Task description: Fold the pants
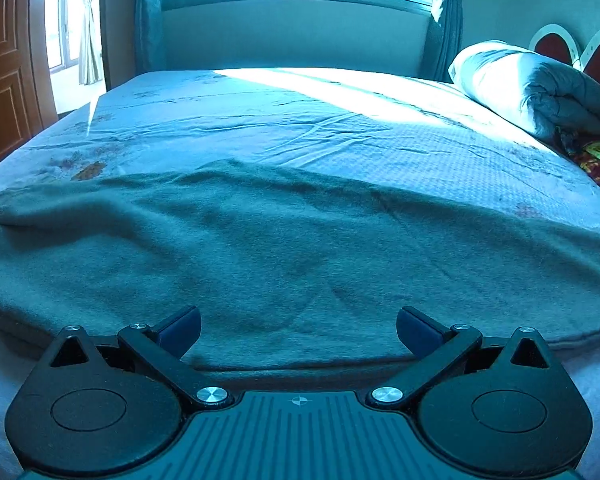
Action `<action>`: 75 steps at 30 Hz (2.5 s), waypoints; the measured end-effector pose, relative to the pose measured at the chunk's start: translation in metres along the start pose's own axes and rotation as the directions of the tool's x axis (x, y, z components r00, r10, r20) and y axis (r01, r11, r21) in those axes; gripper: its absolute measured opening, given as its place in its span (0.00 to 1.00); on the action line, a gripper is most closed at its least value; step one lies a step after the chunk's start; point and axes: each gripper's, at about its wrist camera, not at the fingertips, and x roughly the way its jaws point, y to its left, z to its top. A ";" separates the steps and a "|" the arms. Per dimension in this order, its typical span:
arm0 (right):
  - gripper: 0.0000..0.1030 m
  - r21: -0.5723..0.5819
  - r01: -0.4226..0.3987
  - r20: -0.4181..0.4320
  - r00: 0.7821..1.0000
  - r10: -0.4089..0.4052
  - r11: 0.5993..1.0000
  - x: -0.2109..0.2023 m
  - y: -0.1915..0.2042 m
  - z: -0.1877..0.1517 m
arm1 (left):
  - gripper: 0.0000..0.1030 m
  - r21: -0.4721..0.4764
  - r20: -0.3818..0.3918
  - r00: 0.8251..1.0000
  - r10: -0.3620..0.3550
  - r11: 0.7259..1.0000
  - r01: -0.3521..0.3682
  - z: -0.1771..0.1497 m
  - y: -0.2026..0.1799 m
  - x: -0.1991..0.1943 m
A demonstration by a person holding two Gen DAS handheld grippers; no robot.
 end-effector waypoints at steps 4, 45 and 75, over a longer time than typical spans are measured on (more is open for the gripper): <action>0.06 0.009 -0.011 -0.005 1.000 0.011 1.000 0.000 -0.002 0.001 | 1.00 0.043 -0.024 0.999 -0.038 0.998 0.039 0.000 -0.033 0.006; 0.23 0.043 -0.033 0.020 0.999 0.032 0.999 -0.009 -0.004 0.003 | 1.00 0.118 -0.066 0.992 -0.107 0.986 0.115 -0.021 -0.140 0.027; 0.32 -0.483 -0.556 -0.604 0.771 0.201 0.677 0.012 0.285 -0.317 | 1.00 -0.330 0.061 0.988 0.139 0.938 -0.112 -0.047 0.243 -0.064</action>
